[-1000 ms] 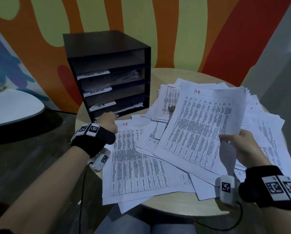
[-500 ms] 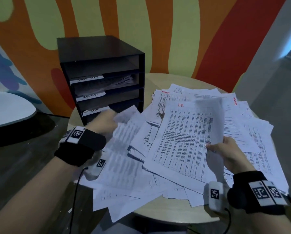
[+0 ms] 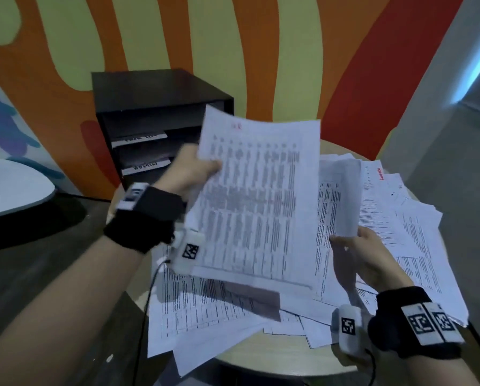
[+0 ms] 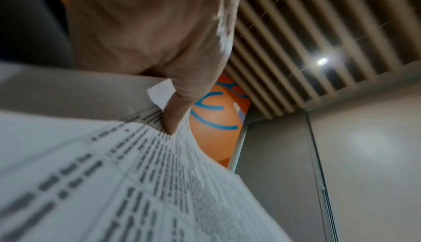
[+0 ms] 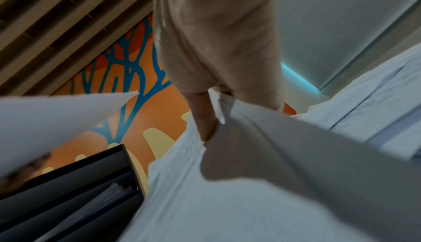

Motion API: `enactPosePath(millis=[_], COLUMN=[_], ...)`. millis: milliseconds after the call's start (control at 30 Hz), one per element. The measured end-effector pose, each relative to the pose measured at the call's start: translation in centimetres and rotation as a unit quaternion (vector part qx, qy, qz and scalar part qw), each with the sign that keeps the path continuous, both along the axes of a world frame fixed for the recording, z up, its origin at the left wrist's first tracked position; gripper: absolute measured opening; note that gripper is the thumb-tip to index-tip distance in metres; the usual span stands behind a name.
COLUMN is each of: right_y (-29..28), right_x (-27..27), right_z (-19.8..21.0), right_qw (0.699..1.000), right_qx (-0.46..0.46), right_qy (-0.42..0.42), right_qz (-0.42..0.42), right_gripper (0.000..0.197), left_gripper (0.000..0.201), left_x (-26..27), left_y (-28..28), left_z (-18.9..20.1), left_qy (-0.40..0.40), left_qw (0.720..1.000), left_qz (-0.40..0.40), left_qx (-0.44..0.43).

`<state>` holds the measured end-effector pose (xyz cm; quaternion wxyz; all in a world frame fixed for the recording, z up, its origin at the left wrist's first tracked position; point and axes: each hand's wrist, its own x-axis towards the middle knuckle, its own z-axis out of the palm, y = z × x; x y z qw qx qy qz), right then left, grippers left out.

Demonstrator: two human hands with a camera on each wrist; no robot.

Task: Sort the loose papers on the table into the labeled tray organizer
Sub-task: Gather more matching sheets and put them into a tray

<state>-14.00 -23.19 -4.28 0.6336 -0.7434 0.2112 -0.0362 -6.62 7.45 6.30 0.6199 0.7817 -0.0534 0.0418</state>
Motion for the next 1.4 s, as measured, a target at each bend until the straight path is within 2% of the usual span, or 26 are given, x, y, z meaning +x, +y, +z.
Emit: enactPosePath(millis=[67,167,267,333,400,433,533,567,633,700,767,833,900,933,1100,1200,1267,1300,1367,1400], right_y=[0.6,1.4,1.9,1.9,2.0,2.1,2.0,1.8,1.3,0.6,-0.2,-0.6,-0.9,-0.8,-1.1,-1.3,-1.4,-1.4,-1.3,-1.3], right_x=[-0.4,-0.8,-0.7,-0.4,-0.2,-0.1,0.0,0.1,0.0,0.1,0.2,0.3,0.4,0.5,0.7,0.8,0.9,0.9,0.8,0.8], right_z=[0.9,1.6,2.0,1.8,1.5,1.2,0.4,0.2,0.1,0.0,-0.2,-0.4,-0.5,-0.6,-1.0,-1.2,-1.3,-1.3,-1.3,-1.3], right_qw=[0.999,0.997,0.997,0.993,0.993,0.996,0.999,0.999,0.999,0.998,0.998,0.998,0.999,0.999,0.999,0.999,0.999,0.999,0.999,0.999], right_qx=[0.03,0.063,0.073,0.117,0.11,0.084,-0.002,-0.017,-0.035,-0.057,-0.063,-0.054,-0.042,-0.038,-0.037,-0.038,-0.037,-0.036,-0.035,-0.035], right_qy=[-0.011,-0.016,0.001,0.008,0.006,0.001,-0.005,-0.003,-0.001,0.002,0.002,-0.003,-0.007,-0.008,-0.002,-0.001,0.0,0.001,-0.001,-0.002], right_qz=[0.018,0.047,0.016,0.017,0.031,0.037,0.033,0.027,0.017,0.005,-0.011,-0.021,-0.024,-0.023,-0.025,-0.028,-0.029,-0.029,-0.029,-0.029], right_gripper=[0.003,0.013,0.038,0.054,0.073,0.073,0.023,0.018,0.019,0.019,0.019,0.022,0.022,0.021,0.022,0.024,0.025,0.024,0.024,0.023], left_gripper=[0.025,0.03,0.028,0.028,0.031,0.033,0.049,0.054,0.054,0.058,0.071,0.079,0.084,0.082,0.033,0.009,0.009,0.014,0.012,0.005], left_x=[0.1,0.8,2.2,3.1,3.7,3.7,3.5,3.6,3.5,3.7,3.8,3.6,3.4,3.2,2.5,2.8,2.8,2.4,1.2,0.6], left_y=[-2.2,-4.6,-5.7,-5.9,-6.2,-6.4,-6.3,-5.8,-3.9,-1.0,1.9,4.5,6.7,7.6,9.1,9.2,8.7,8.1,6.9,6.4], left_z=[-2.7,-5.2,-6.8,-7.9,-8.8,-9.1,-10.0,-10.3,-10.4,-10.5,-10.5,-10.6,-10.7,-10.9,-11.9,-11.7,-11.3,-10.7,-9.1,-8.2], left_qy=[0.066,0.119,0.155,0.164,0.16,0.158,0.165,0.172,0.174,0.149,0.14,0.168,0.203,0.211,0.158,0.061,-0.036,-0.065,-0.068,-0.038], left_qw=[0.997,0.991,0.986,0.984,0.983,0.984,0.983,0.983,0.984,0.973,0.921,0.857,0.82,0.817,0.853,0.884,0.92,0.946,0.984,0.991], left_qz=[-0.033,-0.045,-0.025,0.008,0.022,0.023,0.005,-0.012,-0.04,-0.035,-0.008,0.012,0.016,0.014,0.058,0.107,0.142,0.141,0.096,0.055], left_qx=[-0.014,-0.044,-0.061,-0.076,-0.082,-0.085,-0.08,-0.061,0.015,0.172,0.363,0.487,0.535,0.536,0.494,0.451,0.363,0.285,0.132,0.114])
